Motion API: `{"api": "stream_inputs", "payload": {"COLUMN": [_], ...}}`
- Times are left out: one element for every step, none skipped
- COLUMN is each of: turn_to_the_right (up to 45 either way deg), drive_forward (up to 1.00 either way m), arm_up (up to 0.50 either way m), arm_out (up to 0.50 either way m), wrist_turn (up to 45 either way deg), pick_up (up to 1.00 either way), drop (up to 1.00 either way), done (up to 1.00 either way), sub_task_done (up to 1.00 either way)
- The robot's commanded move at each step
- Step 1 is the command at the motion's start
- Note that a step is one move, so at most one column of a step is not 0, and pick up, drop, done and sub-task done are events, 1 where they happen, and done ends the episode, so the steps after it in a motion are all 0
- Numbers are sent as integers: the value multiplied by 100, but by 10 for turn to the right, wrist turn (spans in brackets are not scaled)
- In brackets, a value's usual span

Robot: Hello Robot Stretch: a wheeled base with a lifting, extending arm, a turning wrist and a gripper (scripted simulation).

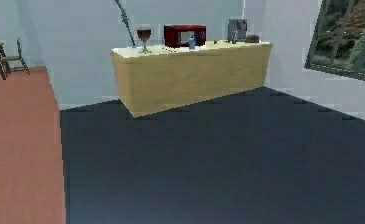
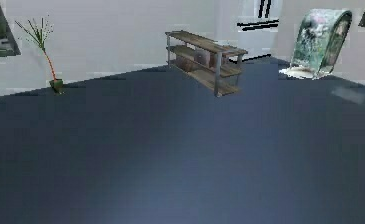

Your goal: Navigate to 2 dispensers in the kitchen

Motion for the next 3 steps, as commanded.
{"api": "stream_inputs", "payload": {"turn_to_the_right": [0, 0, 30], "drive_forward": [100, 100, 0], "arm_up": [0, 0, 0], "arm_out": [0, 0, 0], "wrist_turn": [0, 0, 0], "pick_up": [0, 0, 0], "drop": [0, 0, 0], "done": [0, 0, 0], "sub_task_done": [0, 0, 0]}}
